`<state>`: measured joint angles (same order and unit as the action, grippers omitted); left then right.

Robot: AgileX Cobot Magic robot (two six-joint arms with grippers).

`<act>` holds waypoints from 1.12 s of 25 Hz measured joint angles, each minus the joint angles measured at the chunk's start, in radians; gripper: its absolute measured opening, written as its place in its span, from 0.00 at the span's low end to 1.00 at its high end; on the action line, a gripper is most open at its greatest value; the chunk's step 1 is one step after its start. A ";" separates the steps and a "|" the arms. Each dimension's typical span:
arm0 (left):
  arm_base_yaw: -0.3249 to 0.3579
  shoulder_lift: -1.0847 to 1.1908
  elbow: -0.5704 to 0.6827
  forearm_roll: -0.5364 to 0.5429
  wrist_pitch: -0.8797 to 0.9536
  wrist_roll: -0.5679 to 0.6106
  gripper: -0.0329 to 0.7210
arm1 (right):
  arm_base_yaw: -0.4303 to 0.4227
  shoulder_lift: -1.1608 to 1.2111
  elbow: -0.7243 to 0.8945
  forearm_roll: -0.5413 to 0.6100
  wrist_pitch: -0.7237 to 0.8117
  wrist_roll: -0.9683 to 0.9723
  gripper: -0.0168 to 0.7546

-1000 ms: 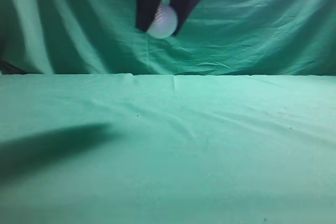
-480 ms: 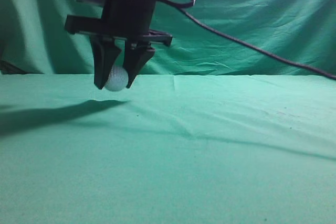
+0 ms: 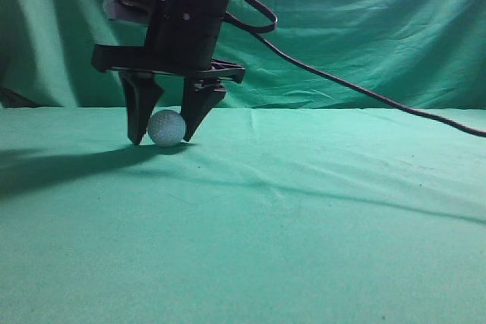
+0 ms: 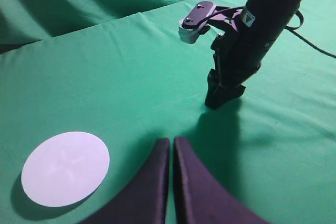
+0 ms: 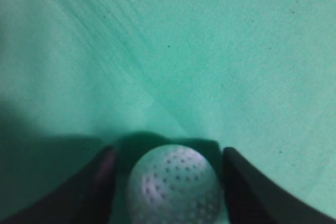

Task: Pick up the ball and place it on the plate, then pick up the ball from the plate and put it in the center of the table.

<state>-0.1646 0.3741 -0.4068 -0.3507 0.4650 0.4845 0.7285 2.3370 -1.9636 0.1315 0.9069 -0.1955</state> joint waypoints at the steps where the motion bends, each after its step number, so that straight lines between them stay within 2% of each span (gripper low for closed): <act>1: 0.000 0.000 0.000 0.000 0.000 0.000 0.04 | 0.000 0.000 0.000 0.000 0.000 0.000 0.62; 3: 0.000 0.000 0.000 0.000 0.000 0.000 0.04 | 0.000 -0.009 -0.001 0.000 0.000 -0.002 0.68; 8: 0.000 0.000 0.000 0.000 0.000 -0.003 0.04 | 0.000 -0.117 -0.001 0.000 0.041 -0.002 0.66; 14: 0.000 0.000 0.000 -0.058 -0.065 -0.015 0.04 | 0.000 -0.317 -0.007 -0.002 0.211 0.013 0.66; 18: 0.000 0.000 0.000 -0.074 -0.102 -0.031 0.04 | 0.000 -0.429 -0.009 -0.004 0.323 0.049 0.36; 21: 0.000 0.000 0.000 -0.091 -0.091 -0.035 0.04 | 0.000 -0.502 -0.009 -0.010 0.346 0.064 0.13; 22: 0.000 0.000 0.000 -0.105 -0.078 -0.035 0.04 | 0.000 -0.532 -0.009 -0.010 0.348 0.067 0.09; 28: 0.000 0.000 -0.002 -0.153 0.061 -0.036 0.04 | 0.000 -0.742 -0.005 -0.012 0.356 0.099 0.09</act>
<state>-0.1646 0.3741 -0.4087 -0.5034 0.5264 0.4489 0.7285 1.5952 -1.9687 0.1199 1.2629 -0.0962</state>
